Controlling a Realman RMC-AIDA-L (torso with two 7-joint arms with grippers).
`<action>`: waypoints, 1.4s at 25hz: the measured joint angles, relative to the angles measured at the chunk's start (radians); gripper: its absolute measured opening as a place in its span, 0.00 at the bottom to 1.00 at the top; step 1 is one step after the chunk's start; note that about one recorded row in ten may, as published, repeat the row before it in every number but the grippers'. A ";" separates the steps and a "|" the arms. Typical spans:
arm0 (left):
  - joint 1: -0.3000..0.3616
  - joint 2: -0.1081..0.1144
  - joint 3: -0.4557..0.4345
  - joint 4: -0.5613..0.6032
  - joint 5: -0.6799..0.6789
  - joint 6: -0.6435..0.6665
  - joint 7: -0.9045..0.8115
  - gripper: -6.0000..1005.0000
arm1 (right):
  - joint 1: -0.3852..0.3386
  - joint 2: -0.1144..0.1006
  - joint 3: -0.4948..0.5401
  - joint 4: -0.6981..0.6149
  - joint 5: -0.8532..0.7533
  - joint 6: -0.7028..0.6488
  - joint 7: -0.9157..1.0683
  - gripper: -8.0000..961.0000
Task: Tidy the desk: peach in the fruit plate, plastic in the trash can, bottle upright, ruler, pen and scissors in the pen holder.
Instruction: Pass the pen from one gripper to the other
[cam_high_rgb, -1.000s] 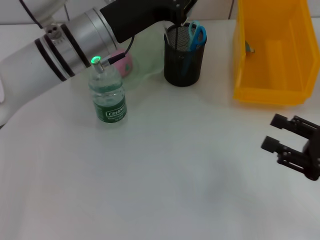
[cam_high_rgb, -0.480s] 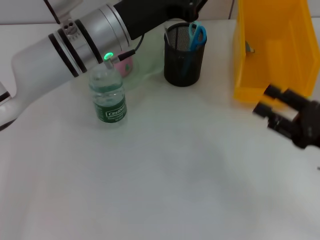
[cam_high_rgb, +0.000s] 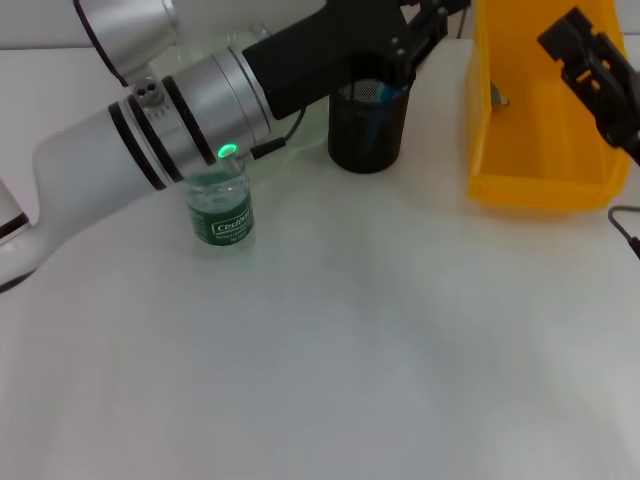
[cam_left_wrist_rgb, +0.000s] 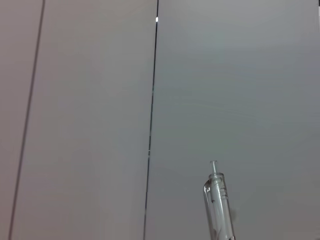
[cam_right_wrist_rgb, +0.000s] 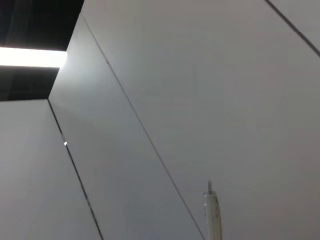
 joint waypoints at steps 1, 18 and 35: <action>0.000 0.000 0.000 0.000 0.000 0.000 0.000 0.16 | 0.000 0.000 0.000 0.000 0.000 0.000 0.000 0.61; 0.026 0.000 0.092 0.015 -0.051 -0.006 0.014 0.17 | 0.101 -0.002 -0.004 0.014 0.027 0.022 -0.002 0.55; 0.031 -0.001 0.100 0.015 -0.049 -0.007 0.020 0.17 | 0.131 0.000 -0.014 0.018 0.017 0.073 -0.007 0.26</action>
